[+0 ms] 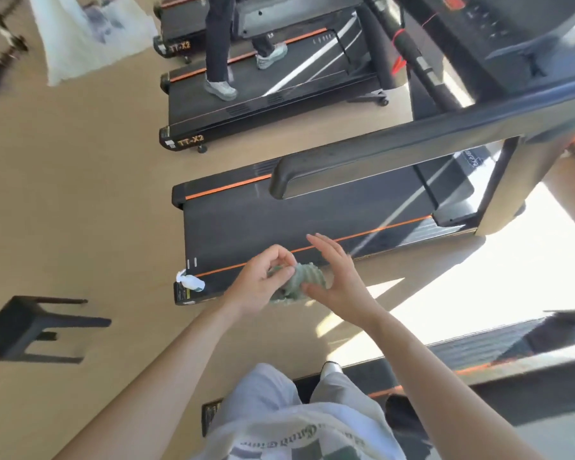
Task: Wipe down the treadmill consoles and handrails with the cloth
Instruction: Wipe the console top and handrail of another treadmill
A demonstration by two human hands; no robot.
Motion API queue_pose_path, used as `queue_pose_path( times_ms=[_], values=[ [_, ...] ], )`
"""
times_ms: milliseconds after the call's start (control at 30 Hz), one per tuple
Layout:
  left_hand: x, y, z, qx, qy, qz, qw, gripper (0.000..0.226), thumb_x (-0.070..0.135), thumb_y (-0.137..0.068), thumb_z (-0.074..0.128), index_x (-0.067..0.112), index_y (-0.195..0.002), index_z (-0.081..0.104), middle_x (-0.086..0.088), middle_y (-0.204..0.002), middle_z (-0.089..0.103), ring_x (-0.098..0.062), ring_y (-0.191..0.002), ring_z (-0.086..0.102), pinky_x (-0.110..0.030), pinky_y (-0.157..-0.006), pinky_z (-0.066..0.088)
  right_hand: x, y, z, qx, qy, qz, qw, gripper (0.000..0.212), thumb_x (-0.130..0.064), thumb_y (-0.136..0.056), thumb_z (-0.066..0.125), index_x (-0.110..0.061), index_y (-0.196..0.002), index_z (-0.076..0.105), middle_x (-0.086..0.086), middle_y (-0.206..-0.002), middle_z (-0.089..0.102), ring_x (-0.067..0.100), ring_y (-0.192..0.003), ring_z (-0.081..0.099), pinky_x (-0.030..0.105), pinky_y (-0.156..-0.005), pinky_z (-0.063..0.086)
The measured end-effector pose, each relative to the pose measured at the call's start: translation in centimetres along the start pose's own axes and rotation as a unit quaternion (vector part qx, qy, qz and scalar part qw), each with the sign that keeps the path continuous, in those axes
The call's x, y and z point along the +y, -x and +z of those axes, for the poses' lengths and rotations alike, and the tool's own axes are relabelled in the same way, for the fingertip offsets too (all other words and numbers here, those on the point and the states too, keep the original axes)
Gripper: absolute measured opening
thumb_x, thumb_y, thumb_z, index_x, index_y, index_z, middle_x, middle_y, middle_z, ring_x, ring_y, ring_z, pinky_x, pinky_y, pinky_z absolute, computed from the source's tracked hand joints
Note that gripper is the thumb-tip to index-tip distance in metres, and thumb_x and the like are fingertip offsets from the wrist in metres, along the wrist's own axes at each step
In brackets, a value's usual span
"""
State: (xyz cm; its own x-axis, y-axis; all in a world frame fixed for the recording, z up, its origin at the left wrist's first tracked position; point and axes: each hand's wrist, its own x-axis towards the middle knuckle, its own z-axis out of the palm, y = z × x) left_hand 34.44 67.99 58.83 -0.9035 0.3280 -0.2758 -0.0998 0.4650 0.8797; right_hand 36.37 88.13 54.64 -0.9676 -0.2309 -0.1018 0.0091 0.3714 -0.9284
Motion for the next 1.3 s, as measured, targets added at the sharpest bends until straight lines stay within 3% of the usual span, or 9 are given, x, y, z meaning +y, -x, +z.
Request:
queue_pose_path(
  times_ms=[67, 200, 300, 500, 667, 800, 933, 1133, 1300],
  values=[
    [1.3, -1.7, -1.0, 0.000, -0.016, 0.010, 1.000, 0.007, 0.013, -0.101, 0.061, 0.018, -0.099, 0.064, 0.010, -0.095, 0.068, -0.010, -0.094, 0.062, -0.023, -0.086, 0.046, -0.5, -2.7, -0.7, -0.035, -0.002, 0.031, 0.999, 0.053, -0.029, -0.078, 0.074, -0.045, -0.127, 0.059, -0.018, -0.126, 0.061, 0.013, -0.121, 0.048, 0.025, -0.104, 0.041],
    [2.4, -6.2, -4.0, 0.015, -0.059, 0.047, 0.997, 0.010, 0.017, -0.095, 0.069, 0.027, -0.096, 0.070, 0.012, -0.084, 0.070, -0.008, -0.074, 0.060, -0.024, -0.071, 0.046, -1.5, -7.1, -1.8, 0.015, -0.029, 0.064, 0.997, 0.007, -0.022, -0.080, 0.074, -0.025, -0.086, 0.071, -0.007, -0.081, 0.070, 0.017, -0.082, 0.064, 0.041, -0.081, 0.054],
    [2.4, -10.5, -7.1, -0.016, -0.107, 0.050, 0.993, 0.022, 0.018, -0.089, 0.076, 0.036, -0.101, 0.073, 0.005, -0.093, 0.074, -0.019, -0.089, 0.068, -0.032, -0.082, 0.052, -1.2, -10.2, -2.5, 0.083, -0.030, 0.077, 0.993, 0.008, -0.020, -0.081, 0.077, -0.021, -0.084, 0.070, -0.004, -0.077, 0.068, 0.018, -0.074, 0.061, 0.032, -0.070, 0.049],
    [0.9, -23.0, -12.9, -0.081, -0.234, 0.094, 0.964, 0.031, 0.008, -0.089, 0.073, 0.030, -0.111, 0.074, 0.014, -0.091, 0.073, 0.002, -0.086, 0.067, -0.016, -0.083, 0.050, 0.4, -18.7, -2.0, 0.244, 0.006, 0.140, 0.960, 0.012, -0.010, -0.083, 0.073, -0.020, -0.081, 0.067, -0.009, -0.067, 0.060, 0.011, -0.064, 0.053, 0.024, -0.061, 0.041],
    [-1.0, -35.0, -14.5, -0.118, -0.299, 0.217, 0.922, 0.027, 0.006, -0.088, 0.072, 0.021, -0.110, 0.075, 0.008, -0.101, 0.074, -0.010, -0.096, 0.066, -0.037, -0.093, 0.053, 0.9, -25.5, 0.2, 0.427, 0.019, 0.230, 0.874, 0.015, -0.007, -0.087, 0.061, -0.021, -0.091, 0.065, -0.006, -0.084, 0.063, 0.017, -0.081, 0.058, 0.026, -0.074, 0.043],
    [-2.4, -38.0, -13.5, -0.039, -0.307, 0.310, 0.899, 0.024, 0.018, -0.081, 0.078, 0.024, -0.103, 0.071, 0.006, -0.100, 0.066, -0.023, -0.096, 0.057, -0.037, -0.084, 0.047, -0.6, -28.0, 1.2, 0.568, 0.024, 0.269, 0.777, 0.019, -0.007, -0.090, 0.060, -0.026, -0.092, 0.056, 0.000, -0.095, 0.058, 0.010, -0.085, 0.058, 0.014, -0.074, 0.041],
    [-4.3, -37.7, -13.0, -0.219, -0.155, 0.300, 0.916, 0.025, 0.020, -0.091, 0.069, 0.019, -0.115, 0.072, 0.003, -0.114, 0.068, -0.020, -0.104, 0.064, -0.039, -0.091, 0.053, -2.5, -29.2, 1.7, 0.665, -0.005, 0.308, 0.680, 0.027, -0.011, -0.089, 0.070, -0.022, -0.103, 0.050, -0.002, -0.107, 0.044, -0.001, -0.076, 0.062, 0.005, -0.068, 0.043],
    [-3.4, -39.5, -12.8, -0.406, -0.106, 0.217, 0.881, 0.054, 0.024, -0.095, 0.068, 0.019, -0.146, 0.053, -0.001, -0.151, 0.052, -0.007, -0.140, 0.046, -0.031, -0.118, 0.038, -3.0, -30.7, 6.4, 0.616, -0.014, 0.305, 0.726, 0.042, -0.009, -0.090, 0.069, -0.013, -0.131, 0.061, 0.002, -0.139, 0.049, 0.009, -0.126, 0.052, 0.038, -0.094, 0.057],
    [-1.7, -42.4, -11.7, -0.475, -0.100, 0.202, 0.851, 0.056, 0.020, -0.098, 0.068, 0.023, -0.150, 0.048, 0.003, -0.157, 0.044, -0.001, -0.145, 0.037, -0.029, -0.120, 0.034, -2.1, -31.6, 5.5, 0.623, -0.038, 0.328, 0.709, 0.051, -0.025, -0.094, 0.064, -0.022, -0.144, 0.054, 0.002, -0.159, 0.038, -0.004, -0.133, 0.046, 0.042, -0.103, 0.052]
  ],
)
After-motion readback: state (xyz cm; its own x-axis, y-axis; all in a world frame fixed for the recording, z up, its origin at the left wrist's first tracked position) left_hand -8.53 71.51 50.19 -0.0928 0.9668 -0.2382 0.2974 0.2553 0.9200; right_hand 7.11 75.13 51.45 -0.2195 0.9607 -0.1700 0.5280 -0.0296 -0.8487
